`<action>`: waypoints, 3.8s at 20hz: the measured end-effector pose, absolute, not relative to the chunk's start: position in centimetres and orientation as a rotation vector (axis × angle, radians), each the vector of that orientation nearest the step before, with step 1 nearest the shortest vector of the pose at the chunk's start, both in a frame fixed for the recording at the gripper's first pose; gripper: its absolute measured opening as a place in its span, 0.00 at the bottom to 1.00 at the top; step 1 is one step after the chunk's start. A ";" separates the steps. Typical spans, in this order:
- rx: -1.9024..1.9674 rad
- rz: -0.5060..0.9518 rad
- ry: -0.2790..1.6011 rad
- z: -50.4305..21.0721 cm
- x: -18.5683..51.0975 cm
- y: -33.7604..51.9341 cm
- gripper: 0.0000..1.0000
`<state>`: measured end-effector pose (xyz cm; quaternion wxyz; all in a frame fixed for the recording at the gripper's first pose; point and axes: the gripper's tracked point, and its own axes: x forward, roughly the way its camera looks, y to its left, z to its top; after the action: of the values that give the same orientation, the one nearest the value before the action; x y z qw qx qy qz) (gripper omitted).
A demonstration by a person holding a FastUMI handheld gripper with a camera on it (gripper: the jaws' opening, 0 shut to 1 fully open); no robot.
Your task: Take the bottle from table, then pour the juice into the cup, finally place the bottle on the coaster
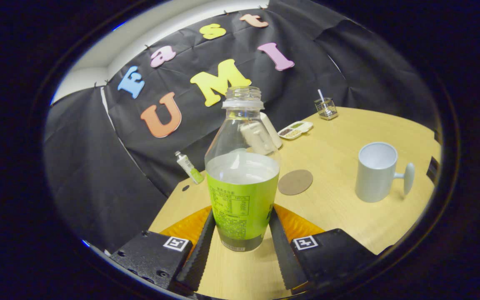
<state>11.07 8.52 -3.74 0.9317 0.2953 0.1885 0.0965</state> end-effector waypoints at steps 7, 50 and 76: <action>0.915 0.227 0.338 -1.7 11.8 8.1 0.76; 1.861 0.346 0.055 5.0 15.6 1.7 0.75; 1.982 0.397 -0.019 7.2 16.7 0.8 0.75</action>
<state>16.70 0.76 7.23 0.5312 0.8308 -0.0078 0.1662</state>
